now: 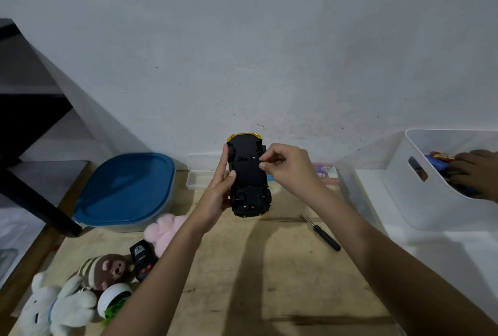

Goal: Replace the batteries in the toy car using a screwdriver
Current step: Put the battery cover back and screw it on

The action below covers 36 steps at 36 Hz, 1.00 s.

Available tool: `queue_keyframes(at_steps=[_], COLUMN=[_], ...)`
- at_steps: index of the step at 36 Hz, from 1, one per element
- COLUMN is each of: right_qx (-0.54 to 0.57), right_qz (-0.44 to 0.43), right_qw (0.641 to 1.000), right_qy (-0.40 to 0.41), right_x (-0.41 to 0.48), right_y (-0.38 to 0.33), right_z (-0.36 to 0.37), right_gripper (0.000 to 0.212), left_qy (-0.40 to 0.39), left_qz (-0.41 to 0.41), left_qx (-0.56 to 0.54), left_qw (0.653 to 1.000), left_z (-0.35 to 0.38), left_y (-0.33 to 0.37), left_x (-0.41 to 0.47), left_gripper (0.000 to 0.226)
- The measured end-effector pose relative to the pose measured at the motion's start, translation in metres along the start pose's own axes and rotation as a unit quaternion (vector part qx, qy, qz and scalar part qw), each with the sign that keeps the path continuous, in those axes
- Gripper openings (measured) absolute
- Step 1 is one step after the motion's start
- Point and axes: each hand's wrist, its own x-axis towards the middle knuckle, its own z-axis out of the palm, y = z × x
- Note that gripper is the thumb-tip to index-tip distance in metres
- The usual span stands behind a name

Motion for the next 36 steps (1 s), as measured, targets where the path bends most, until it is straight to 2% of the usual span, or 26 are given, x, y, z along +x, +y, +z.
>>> queue_keyframes(at_steps=[4,17,28,31,36], right_qx=[0.041,0.075,0.032,-0.007,-0.048], right_qz=[0.035,0.037,0.028,0.009,-0.047], right_qw=[0.998,0.996,0.999,1.0,0.997], right_qy=[-0.01,-0.021,-0.02,-0.001,0.033], right_x=[0.0,-0.001,0.0,-0.001,-0.004], right_y=[0.0,0.001,-0.002,-0.004,-0.005], right_z=[-0.002,-0.005,0.001,0.004,0.011], right_gripper=[0.024,0.022,0.018,0.007,0.006], left_qy=[0.0,-0.029,-0.021,-0.018,-0.007], left_qz=[-0.002,-0.012,-0.009,-0.004,0.007], left_qx=[0.012,0.012,0.015,0.019,0.013], left_qw=[1.0,0.999,1.0,1.0,1.0], left_z=[-0.004,-0.008,-0.012,-0.013,-0.014], left_y=[0.0,0.004,0.001,0.0,0.004], left_x=[-0.001,0.0,-0.002,-0.003,-0.002], left_gripper=[0.05,0.05,0.05,0.049,0.05])
